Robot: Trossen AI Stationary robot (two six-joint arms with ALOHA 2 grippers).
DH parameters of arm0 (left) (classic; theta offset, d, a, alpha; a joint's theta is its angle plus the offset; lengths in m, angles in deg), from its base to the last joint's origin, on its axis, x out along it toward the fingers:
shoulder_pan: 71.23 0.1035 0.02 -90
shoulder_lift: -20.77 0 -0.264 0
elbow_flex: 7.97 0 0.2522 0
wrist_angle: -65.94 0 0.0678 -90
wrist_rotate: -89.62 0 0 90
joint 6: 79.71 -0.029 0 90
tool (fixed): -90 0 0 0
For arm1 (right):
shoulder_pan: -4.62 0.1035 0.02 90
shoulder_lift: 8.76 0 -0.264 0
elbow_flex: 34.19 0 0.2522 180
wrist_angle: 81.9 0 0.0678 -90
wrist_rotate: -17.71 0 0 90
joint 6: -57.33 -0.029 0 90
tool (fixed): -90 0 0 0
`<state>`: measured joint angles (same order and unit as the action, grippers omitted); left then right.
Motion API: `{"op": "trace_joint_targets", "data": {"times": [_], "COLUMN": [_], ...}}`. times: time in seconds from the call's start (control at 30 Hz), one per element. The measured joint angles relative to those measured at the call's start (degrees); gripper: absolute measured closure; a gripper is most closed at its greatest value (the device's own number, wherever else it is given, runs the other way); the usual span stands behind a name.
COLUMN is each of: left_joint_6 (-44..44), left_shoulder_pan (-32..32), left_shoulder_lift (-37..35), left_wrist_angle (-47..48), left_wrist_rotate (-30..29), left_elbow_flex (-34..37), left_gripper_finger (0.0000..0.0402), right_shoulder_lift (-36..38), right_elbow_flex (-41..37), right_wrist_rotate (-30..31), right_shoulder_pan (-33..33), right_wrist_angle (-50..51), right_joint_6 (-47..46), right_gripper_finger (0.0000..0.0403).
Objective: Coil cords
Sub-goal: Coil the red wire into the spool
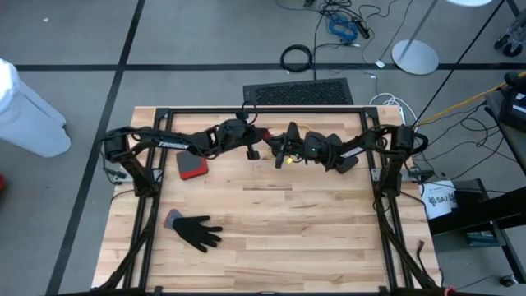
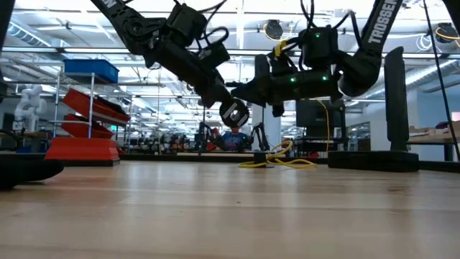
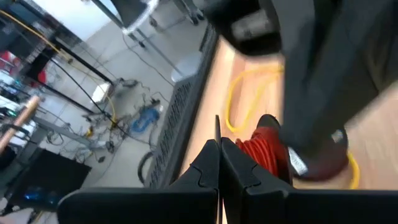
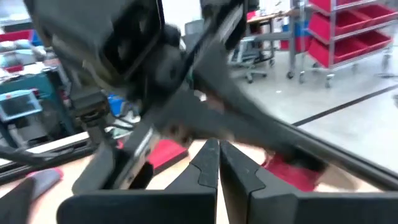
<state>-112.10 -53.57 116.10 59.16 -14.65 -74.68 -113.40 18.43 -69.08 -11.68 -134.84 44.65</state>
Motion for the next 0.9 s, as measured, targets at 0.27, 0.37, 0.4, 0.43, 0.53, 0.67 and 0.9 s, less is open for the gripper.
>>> {"op": "trace_joint_targets", "data": {"times": [0.27, 0.37, 0.4, 0.43, 0.53, 0.67, 0.9], "left_joint_6": [-0.6, -1.2, -1.3, -1.4, -1.5, -2.5, -4.4], "left_shoulder_pan": [2.0, 2.9, 3.2, 3.6, 4.4, 4.7, 3.0], "left_shoulder_lift": [4.8, 7.7, 8.7, 9.8, 12.9, 15.1, 15.4], "left_wrist_angle": [0.6, 0.7, 0.3, -0.1, -1.2, -2.0, -2.1], "left_wrist_rotate": [-1.9, -3.7, -4.0, -4.1, -5.1, -6.9, -3.2], "left_elbow_flex": [0.0, 0.0, 0.0, 0.0, -0.3, -0.4, -0.1], "left_gripper_finger": [0.0401, 0.0401, 0.0401, 0.0401, 0.0401, 0.0401, 0.0371], "right_shoulder_lift": [0.0, 0.0, 0.0, 0.0, 0.0, 0.0, 0.0], "right_elbow_flex": [0.0, 0.0, -0.1, -0.3, -0.8, -1.7, -3.1], "right_wrist_rotate": [3.2, 3.7, 4.1, 4.3, 4.5, 4.6, 4.6], "right_shoulder_pan": [0.9, 1.7, 2.0, 2.2, 2.3, 2.3, 2.5], "right_wrist_angle": [4.5, 5.9, 6.4, 6.5, 6.5, 6.6, 6.8], "right_joint_6": [1.2, 1.4, 1.5, 1.7, 1.8, 1.6, 1.6], "right_gripper_finger": [0.0403, 0.0403, 0.0403, 0.0403, 0.0403, 0.0403, 0.0403]}}
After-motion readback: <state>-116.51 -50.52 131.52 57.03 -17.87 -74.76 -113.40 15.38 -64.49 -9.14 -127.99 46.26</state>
